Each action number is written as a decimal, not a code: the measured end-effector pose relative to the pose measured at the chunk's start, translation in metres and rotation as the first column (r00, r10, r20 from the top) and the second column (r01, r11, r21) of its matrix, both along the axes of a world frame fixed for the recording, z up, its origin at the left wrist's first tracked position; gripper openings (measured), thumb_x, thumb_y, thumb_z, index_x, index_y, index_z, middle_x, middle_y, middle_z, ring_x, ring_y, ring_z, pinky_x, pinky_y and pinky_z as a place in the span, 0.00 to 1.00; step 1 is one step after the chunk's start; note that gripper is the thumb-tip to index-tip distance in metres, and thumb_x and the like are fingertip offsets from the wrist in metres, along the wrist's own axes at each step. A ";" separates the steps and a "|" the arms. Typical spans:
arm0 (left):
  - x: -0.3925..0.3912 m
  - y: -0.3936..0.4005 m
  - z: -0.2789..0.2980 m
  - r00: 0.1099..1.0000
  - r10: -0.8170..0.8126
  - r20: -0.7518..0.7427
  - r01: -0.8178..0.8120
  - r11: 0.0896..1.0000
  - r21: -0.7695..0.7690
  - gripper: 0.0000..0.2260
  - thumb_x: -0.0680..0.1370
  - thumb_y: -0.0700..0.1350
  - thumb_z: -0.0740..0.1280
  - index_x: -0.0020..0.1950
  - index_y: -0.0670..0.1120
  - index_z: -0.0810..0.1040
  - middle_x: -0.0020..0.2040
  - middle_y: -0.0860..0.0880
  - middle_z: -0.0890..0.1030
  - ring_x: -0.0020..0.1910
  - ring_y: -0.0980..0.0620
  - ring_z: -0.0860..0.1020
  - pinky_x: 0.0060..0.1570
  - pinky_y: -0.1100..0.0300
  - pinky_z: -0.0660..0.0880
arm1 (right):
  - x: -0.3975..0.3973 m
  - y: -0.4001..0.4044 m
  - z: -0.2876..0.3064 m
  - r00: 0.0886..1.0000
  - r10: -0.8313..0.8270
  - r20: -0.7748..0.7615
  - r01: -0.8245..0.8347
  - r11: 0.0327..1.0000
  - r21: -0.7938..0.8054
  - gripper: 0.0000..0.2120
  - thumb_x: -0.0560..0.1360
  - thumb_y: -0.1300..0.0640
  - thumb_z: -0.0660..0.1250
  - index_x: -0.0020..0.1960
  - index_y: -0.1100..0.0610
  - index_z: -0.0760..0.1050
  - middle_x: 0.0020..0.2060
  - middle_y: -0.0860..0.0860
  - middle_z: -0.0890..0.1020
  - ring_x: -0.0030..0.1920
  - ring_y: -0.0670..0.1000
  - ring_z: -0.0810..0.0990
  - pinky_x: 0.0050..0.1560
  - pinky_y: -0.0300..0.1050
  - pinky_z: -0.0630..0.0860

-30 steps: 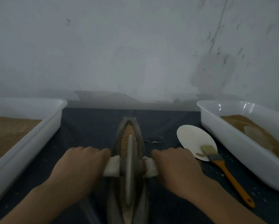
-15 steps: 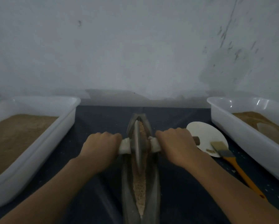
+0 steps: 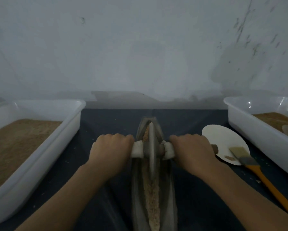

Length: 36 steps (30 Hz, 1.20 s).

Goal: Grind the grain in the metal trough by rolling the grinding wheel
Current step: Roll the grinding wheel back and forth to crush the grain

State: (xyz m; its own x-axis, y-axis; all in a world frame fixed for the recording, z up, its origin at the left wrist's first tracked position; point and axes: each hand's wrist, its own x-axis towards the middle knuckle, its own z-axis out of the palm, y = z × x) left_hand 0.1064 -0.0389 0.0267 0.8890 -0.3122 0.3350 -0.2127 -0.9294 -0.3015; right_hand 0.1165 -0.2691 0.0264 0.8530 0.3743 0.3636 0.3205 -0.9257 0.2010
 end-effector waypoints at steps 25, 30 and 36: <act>0.020 0.005 -0.003 1.000 -0.007 -0.014 0.006 0.997 -0.074 0.11 0.73 0.51 0.65 0.41 0.54 0.61 0.35 0.54 0.72 0.32 0.50 0.71 0.32 0.57 0.62 | 0.011 0.011 0.005 0.983 0.055 0.175 -0.047 0.998 -0.050 0.12 0.62 0.57 0.76 0.37 0.54 0.72 0.28 0.50 0.78 0.26 0.53 0.75 0.28 0.42 0.60; 0.002 0.005 -0.003 0.999 -0.008 -0.048 0.005 0.997 -0.072 0.13 0.73 0.51 0.66 0.41 0.54 0.60 0.36 0.54 0.70 0.32 0.50 0.67 0.33 0.56 0.62 | 0.000 0.009 0.010 0.996 0.048 0.068 -0.043 0.996 -0.077 0.10 0.70 0.54 0.70 0.44 0.52 0.68 0.38 0.49 0.80 0.34 0.53 0.76 0.33 0.45 0.63; -0.067 0.004 0.010 0.995 -0.077 -0.061 0.076 0.997 -0.009 0.20 0.70 0.54 0.69 0.39 0.56 0.55 0.30 0.55 0.59 0.28 0.54 0.61 0.28 0.59 0.55 | -0.070 -0.011 0.005 0.990 0.130 0.052 -0.128 0.991 -0.040 0.27 0.48 0.53 0.81 0.35 0.48 0.64 0.24 0.47 0.73 0.21 0.49 0.72 0.22 0.42 0.62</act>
State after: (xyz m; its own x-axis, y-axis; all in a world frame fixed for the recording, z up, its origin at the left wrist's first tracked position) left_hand 0.0398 -0.0351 0.0363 0.8815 -0.3781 0.2829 -0.3014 -0.9116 -0.2795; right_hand 0.0463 -0.2801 0.0311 0.7762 0.4934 0.3925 0.4241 -0.8692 0.2540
